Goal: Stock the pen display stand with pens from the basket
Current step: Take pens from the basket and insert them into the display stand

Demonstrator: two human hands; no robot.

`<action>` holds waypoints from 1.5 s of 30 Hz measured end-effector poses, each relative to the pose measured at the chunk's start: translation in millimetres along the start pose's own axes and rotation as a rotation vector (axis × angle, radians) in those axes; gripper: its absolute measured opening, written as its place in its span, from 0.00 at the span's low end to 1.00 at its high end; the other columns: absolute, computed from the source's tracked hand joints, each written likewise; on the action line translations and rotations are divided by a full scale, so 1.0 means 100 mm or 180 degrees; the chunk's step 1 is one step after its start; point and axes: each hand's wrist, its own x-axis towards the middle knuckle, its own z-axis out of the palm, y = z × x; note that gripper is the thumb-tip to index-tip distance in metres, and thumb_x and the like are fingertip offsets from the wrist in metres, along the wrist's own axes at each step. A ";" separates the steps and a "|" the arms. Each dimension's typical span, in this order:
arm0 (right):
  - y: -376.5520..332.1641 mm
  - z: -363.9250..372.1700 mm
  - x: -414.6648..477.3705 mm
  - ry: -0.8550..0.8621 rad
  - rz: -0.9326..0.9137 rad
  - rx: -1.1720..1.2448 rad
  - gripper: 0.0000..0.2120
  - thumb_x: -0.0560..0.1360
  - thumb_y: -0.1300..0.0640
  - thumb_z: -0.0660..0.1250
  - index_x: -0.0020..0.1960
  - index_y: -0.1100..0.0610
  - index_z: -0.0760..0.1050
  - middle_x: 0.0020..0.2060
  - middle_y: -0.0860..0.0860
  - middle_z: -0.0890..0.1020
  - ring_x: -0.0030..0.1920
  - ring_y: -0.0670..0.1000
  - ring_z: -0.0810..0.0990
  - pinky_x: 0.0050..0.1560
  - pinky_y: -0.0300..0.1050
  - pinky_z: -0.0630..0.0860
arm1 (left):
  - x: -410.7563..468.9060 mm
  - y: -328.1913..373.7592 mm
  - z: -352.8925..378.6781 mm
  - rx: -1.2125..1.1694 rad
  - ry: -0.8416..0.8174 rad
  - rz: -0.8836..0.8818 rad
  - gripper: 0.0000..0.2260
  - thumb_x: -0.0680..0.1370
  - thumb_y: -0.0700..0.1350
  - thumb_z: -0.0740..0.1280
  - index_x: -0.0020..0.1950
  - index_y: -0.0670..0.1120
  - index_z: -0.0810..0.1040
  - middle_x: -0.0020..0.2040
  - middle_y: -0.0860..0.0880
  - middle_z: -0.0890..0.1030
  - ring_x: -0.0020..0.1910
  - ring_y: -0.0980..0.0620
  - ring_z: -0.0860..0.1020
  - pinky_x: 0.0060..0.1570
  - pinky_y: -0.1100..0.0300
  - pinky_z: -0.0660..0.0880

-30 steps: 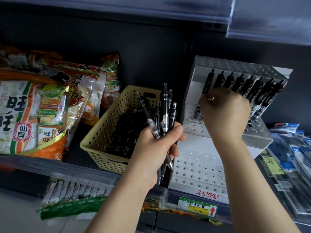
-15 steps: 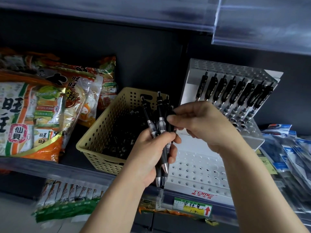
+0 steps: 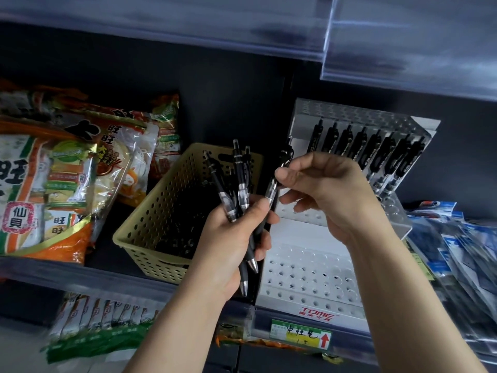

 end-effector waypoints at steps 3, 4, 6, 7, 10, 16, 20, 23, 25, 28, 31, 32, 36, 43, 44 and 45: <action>-0.01 -0.01 -0.01 -0.0009 -0.0080 0.0057 0.06 0.69 0.61 0.73 0.41 0.61 0.77 0.29 0.50 0.82 0.29 0.48 0.80 0.27 0.37 0.74 | -0.01 0.00 0.01 -0.0070 -0.0006 -0.0021 0.06 0.76 0.42 0.66 0.48 0.39 0.76 0.36 0.44 0.81 0.25 0.51 0.72 0.21 0.63 0.64; -0.01 0.00 -0.02 0.0061 -0.0167 0.0141 0.04 0.70 0.61 0.72 0.40 0.60 0.77 0.29 0.50 0.82 0.29 0.48 0.80 0.27 0.37 0.75 | -0.01 0.00 0.01 -0.0096 0.0016 -0.0047 0.07 0.76 0.43 0.66 0.50 0.39 0.76 0.36 0.44 0.81 0.25 0.50 0.72 0.21 0.63 0.65; -0.03 0.02 -0.03 0.0306 -0.0423 0.0328 0.04 0.72 0.62 0.70 0.40 0.59 0.76 0.29 0.49 0.81 0.30 0.48 0.80 0.28 0.38 0.75 | 0.00 0.00 0.00 -0.0119 0.0078 -0.0100 0.10 0.76 0.44 0.67 0.52 0.39 0.76 0.37 0.43 0.82 0.24 0.50 0.72 0.21 0.63 0.65; -0.04 0.03 -0.02 0.0479 -0.0580 0.0380 0.04 0.73 0.63 0.70 0.40 0.58 0.76 0.30 0.49 0.81 0.31 0.48 0.80 0.29 0.39 0.75 | 0.00 0.00 0.00 -0.0115 0.0107 -0.0120 0.11 0.76 0.45 0.67 0.52 0.39 0.76 0.38 0.43 0.82 0.24 0.50 0.72 0.20 0.63 0.65; -0.05 0.03 -0.02 0.1063 -0.1090 0.0372 0.07 0.74 0.63 0.70 0.39 0.56 0.75 0.31 0.49 0.80 0.33 0.49 0.80 0.29 0.40 0.75 | 0.00 0.00 -0.01 -0.0101 0.0207 -0.0160 0.12 0.75 0.47 0.67 0.52 0.39 0.77 0.39 0.44 0.82 0.24 0.50 0.71 0.20 0.63 0.64; 0.02 0.06 0.00 0.1753 -0.1815 -0.0315 0.07 0.73 0.58 0.71 0.40 0.51 0.75 0.35 0.52 0.81 0.35 0.54 0.81 0.37 0.57 0.79 | 0.00 0.01 0.00 -0.0188 0.0346 -0.0179 0.12 0.77 0.43 0.66 0.55 0.36 0.77 0.37 0.47 0.74 0.23 0.52 0.68 0.19 0.64 0.62; 0.06 0.04 0.04 0.1960 -0.1964 -0.0465 0.06 0.74 0.56 0.71 0.41 0.50 0.75 0.35 0.53 0.81 0.36 0.55 0.81 0.38 0.57 0.78 | 0.01 0.00 -0.01 -0.0179 0.0305 -0.0141 0.10 0.77 0.42 0.65 0.54 0.38 0.78 0.36 0.46 0.75 0.23 0.52 0.68 0.19 0.63 0.64; 0.07 0.02 0.05 0.2049 -0.2046 -0.0627 0.06 0.74 0.57 0.70 0.40 0.51 0.74 0.34 0.52 0.80 0.34 0.54 0.80 0.36 0.49 0.78 | 0.01 0.01 -0.02 -0.0127 0.0293 -0.0088 0.09 0.78 0.42 0.64 0.54 0.39 0.78 0.35 0.46 0.77 0.23 0.52 0.69 0.20 0.63 0.64; 0.08 0.01 0.07 0.2151 -0.2164 -0.0847 0.06 0.74 0.57 0.70 0.41 0.54 0.75 0.33 0.52 0.80 0.33 0.51 0.79 0.34 0.42 0.74 | 0.01 0.01 -0.02 -0.0101 0.0310 -0.0052 0.08 0.78 0.42 0.64 0.54 0.40 0.78 0.34 0.46 0.79 0.22 0.52 0.69 0.20 0.63 0.65; 0.12 0.01 0.10 0.2216 -0.2219 -0.0987 0.05 0.74 0.57 0.70 0.42 0.55 0.75 0.33 0.52 0.79 0.32 0.50 0.77 0.34 0.39 0.72 | 0.00 0.02 -0.02 -0.0087 0.0286 -0.0022 0.08 0.79 0.41 0.63 0.54 0.40 0.78 0.34 0.46 0.80 0.22 0.52 0.70 0.21 0.62 0.65; 0.16 0.02 0.13 0.2251 -0.2199 -0.1023 0.04 0.74 0.56 0.70 0.42 0.54 0.75 0.33 0.51 0.79 0.32 0.50 0.78 0.34 0.40 0.73 | -0.01 0.01 -0.03 -0.0061 0.0242 0.0008 0.08 0.79 0.41 0.63 0.53 0.41 0.79 0.34 0.46 0.80 0.22 0.52 0.70 0.21 0.62 0.65; 0.17 0.02 0.15 0.2258 -0.2174 -0.1051 0.04 0.73 0.56 0.70 0.42 0.55 0.76 0.33 0.50 0.79 0.32 0.50 0.78 0.34 0.41 0.73 | -0.01 0.01 -0.03 -0.0059 0.0233 0.0008 0.07 0.79 0.41 0.63 0.53 0.41 0.79 0.34 0.46 0.80 0.22 0.52 0.70 0.22 0.62 0.65; 0.19 0.04 0.18 0.2265 -0.1999 -0.1125 0.04 0.72 0.56 0.71 0.41 0.56 0.78 0.31 0.47 0.79 0.32 0.47 0.78 0.35 0.43 0.75 | -0.01 0.01 -0.03 -0.0087 0.0210 0.0007 0.08 0.79 0.41 0.63 0.53 0.41 0.80 0.35 0.46 0.80 0.22 0.52 0.70 0.22 0.62 0.65; 0.20 0.05 0.25 0.2338 -0.1864 -0.1324 0.07 0.72 0.53 0.72 0.41 0.56 0.82 0.30 0.45 0.80 0.31 0.47 0.79 0.35 0.44 0.76 | -0.01 0.01 -0.03 -0.0113 0.0220 -0.0001 0.08 0.78 0.41 0.64 0.54 0.39 0.79 0.34 0.46 0.80 0.22 0.52 0.70 0.21 0.62 0.65; 0.20 0.06 0.26 0.2364 -0.1879 -0.1429 0.07 0.71 0.53 0.72 0.41 0.56 0.83 0.29 0.46 0.80 0.31 0.48 0.79 0.34 0.44 0.76 | -0.01 0.01 -0.02 -0.0118 0.0218 -0.0006 0.08 0.78 0.41 0.64 0.54 0.39 0.79 0.34 0.46 0.80 0.22 0.52 0.70 0.21 0.62 0.65; 0.20 0.07 0.27 0.2380 -0.1893 -0.1554 0.07 0.71 0.53 0.71 0.40 0.56 0.83 0.29 0.48 0.80 0.30 0.49 0.79 0.33 0.45 0.75 | -0.01 0.01 -0.02 -0.0117 0.0214 -0.0007 0.08 0.78 0.41 0.64 0.54 0.39 0.78 0.34 0.46 0.80 0.22 0.52 0.70 0.21 0.62 0.65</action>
